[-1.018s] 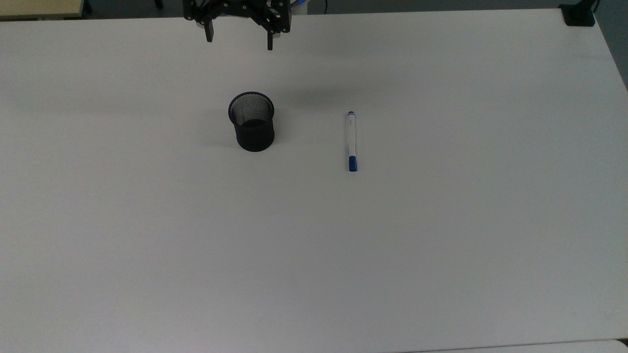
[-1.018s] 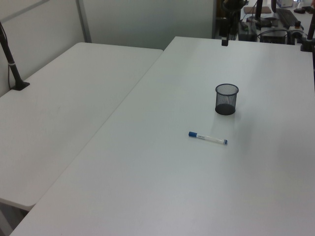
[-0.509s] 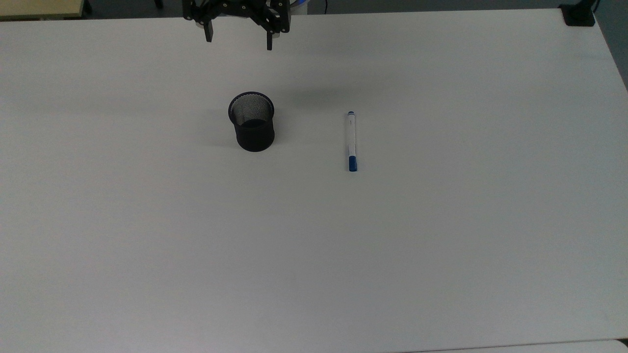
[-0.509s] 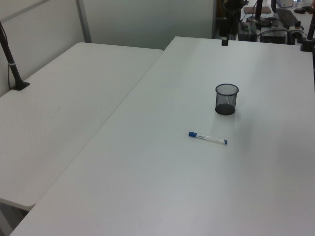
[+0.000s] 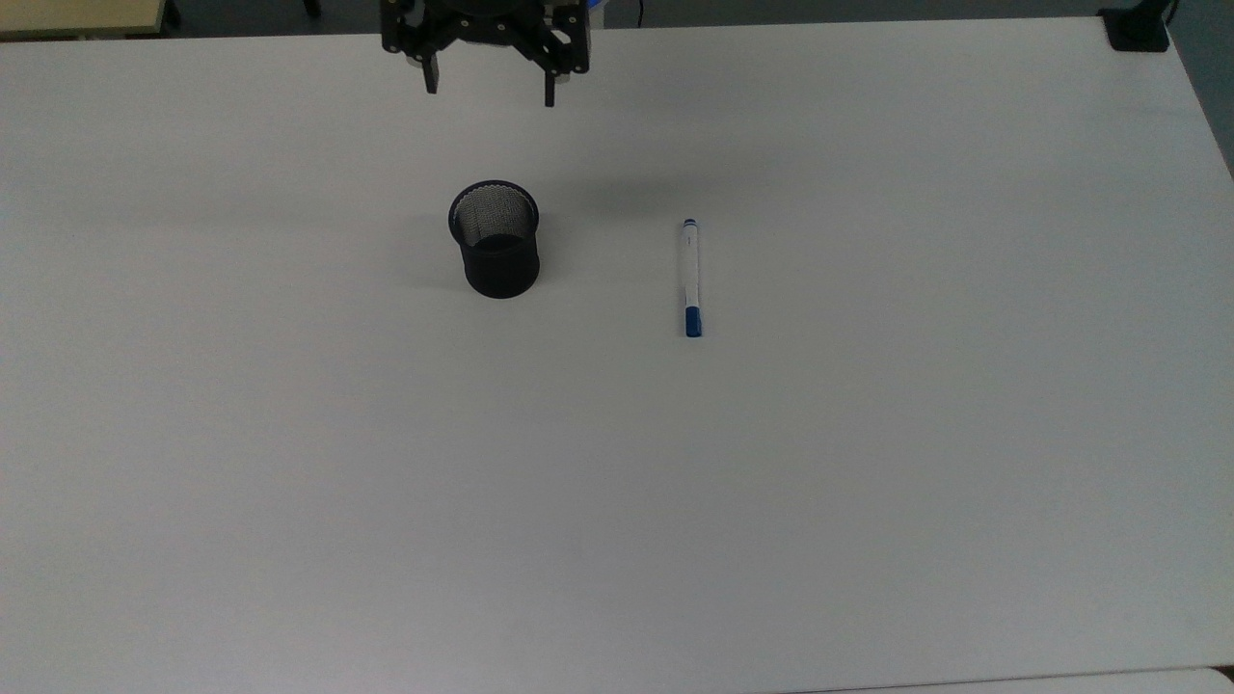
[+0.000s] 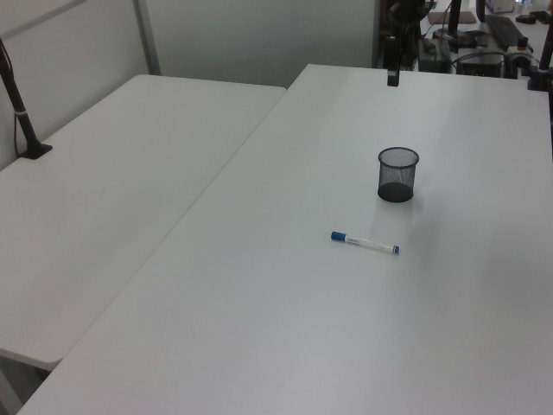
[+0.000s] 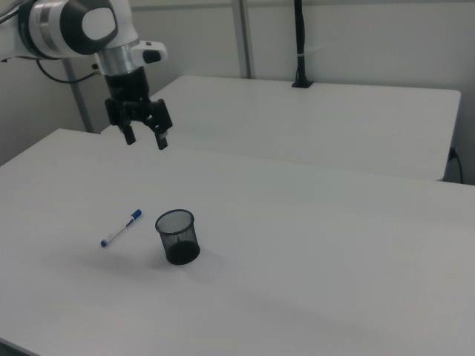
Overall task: Insert the marker
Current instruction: 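Move the open gripper over the white marker and lower it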
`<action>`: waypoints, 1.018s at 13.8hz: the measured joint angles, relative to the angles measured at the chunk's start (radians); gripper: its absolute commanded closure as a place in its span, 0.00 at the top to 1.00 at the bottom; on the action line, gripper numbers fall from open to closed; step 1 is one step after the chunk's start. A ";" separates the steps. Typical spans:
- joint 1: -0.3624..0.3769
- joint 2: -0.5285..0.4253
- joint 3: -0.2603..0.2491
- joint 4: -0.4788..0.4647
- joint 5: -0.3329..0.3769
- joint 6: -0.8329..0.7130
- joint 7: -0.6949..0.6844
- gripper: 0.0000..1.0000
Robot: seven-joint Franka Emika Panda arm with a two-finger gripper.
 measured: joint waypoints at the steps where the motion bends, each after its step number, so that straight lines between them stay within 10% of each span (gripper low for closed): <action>1: 0.027 0.009 0.004 0.000 0.000 0.000 0.000 1.00; 9: 0.214 0.223 0.009 -0.005 0.000 0.177 0.053 0.99; 14: 0.247 0.348 0.009 -0.006 0.000 0.305 0.185 0.82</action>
